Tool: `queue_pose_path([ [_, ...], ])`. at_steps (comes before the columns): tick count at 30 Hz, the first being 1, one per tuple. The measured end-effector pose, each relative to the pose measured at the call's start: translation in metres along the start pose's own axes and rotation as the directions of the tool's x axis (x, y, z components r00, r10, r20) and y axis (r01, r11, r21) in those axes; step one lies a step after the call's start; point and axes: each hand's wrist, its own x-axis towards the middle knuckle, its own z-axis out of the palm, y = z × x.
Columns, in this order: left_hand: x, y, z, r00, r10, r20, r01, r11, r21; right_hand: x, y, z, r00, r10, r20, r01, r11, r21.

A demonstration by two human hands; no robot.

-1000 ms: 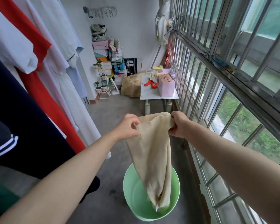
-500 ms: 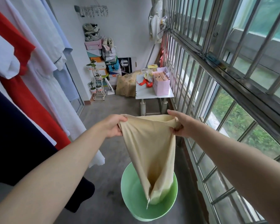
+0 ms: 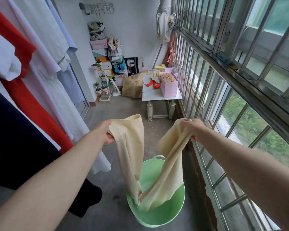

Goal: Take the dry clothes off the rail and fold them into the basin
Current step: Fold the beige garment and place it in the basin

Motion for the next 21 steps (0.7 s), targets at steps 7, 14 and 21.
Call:
queue_pose_path([
  [7,0.002,-0.01,0.015,0.897,0.426,0.122,-0.439,0.818,0.372,-0.024,-0.012,0.024,0.973,-0.017,0.229,-0.063,0.94,0.337],
  [14,-0.024,-0.029,0.05,0.75,0.458,0.477,-0.662,0.537,0.523,-0.032,-0.018,0.046,0.857,-0.302,0.418,0.219,0.947,0.235],
  [21,-0.038,-0.026,0.063,0.597,0.463,0.655,-0.799,0.412,0.437,-0.033,-0.02,0.05,0.823,-0.365,0.436,0.26,0.923,0.283],
])
